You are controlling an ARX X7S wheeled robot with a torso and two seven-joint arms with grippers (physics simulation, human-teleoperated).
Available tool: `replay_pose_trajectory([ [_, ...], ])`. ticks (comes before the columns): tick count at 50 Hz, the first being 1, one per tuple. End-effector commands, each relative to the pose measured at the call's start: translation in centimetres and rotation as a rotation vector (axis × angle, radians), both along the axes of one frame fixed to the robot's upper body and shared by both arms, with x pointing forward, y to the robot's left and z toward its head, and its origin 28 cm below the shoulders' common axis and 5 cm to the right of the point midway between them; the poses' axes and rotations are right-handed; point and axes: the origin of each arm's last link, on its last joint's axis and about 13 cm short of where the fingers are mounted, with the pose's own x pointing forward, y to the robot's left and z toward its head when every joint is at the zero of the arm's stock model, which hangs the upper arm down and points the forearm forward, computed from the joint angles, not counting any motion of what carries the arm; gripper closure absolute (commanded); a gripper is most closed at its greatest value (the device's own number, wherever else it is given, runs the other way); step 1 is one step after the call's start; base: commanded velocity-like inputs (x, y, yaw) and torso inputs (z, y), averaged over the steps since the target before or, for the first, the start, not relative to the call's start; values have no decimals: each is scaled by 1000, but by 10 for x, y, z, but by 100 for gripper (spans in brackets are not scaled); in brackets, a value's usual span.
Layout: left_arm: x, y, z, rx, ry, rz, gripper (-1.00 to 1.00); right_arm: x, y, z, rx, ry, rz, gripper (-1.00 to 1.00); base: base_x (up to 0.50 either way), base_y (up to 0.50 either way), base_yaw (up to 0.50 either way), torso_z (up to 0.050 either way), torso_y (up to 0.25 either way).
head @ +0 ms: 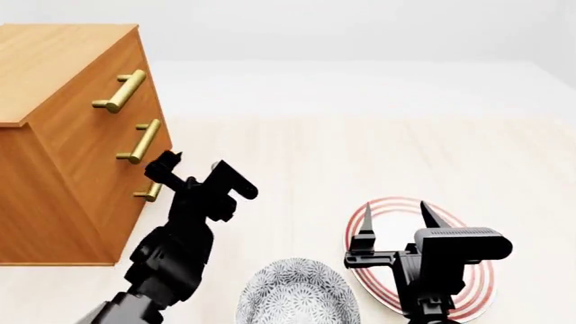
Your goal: Open the bottom drawer of the cabinet.
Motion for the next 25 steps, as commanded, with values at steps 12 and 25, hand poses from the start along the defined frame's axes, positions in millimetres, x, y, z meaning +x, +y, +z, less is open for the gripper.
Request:
replay_pose_trajectory([
  [12,10,12,-31,273,68,46,-100,1,1,-2,5,4,4,-100,0,0,0,0,0],
  [25,-6,45,-46,308,174,187,-100,0,-2,-7,23,13,3,-100,0,0,0,0,0],
])
